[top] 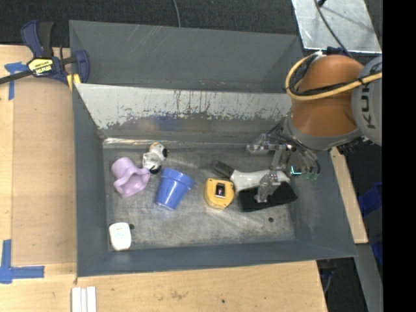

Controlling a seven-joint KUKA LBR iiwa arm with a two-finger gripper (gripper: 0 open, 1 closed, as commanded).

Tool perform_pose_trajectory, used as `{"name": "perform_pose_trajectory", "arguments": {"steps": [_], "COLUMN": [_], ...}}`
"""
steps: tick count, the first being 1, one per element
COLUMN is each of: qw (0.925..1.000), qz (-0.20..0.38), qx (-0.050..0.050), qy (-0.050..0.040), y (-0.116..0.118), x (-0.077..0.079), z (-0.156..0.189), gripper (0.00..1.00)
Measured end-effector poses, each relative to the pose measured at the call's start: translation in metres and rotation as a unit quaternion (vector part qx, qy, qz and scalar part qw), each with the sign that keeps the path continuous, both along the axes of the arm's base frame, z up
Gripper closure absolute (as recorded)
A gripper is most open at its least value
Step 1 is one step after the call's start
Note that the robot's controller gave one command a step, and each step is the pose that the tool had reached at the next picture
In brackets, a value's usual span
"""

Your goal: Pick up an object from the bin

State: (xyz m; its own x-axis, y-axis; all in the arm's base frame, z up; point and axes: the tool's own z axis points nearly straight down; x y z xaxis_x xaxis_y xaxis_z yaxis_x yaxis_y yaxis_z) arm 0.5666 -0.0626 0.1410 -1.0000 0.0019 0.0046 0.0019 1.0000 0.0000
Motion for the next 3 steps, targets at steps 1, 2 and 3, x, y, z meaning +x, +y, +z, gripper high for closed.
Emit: {"name": "perform_pose_trajectory", "arguments": {"steps": [1, 2, 3], "qw": [1.0000, 0.9996, 0.9996], "qz": [0.001, 0.028, 0.029], "qx": [0.000, 0.001, 0.001], "qy": [-0.0039, -0.0078, -0.0078], "y": [0.000, -0.017, -0.017], "x": [0.002, 0.021, 0.021], "z": [0.004, -0.065, -0.065], "gripper": [0.00, 1.00, 1.00]}}
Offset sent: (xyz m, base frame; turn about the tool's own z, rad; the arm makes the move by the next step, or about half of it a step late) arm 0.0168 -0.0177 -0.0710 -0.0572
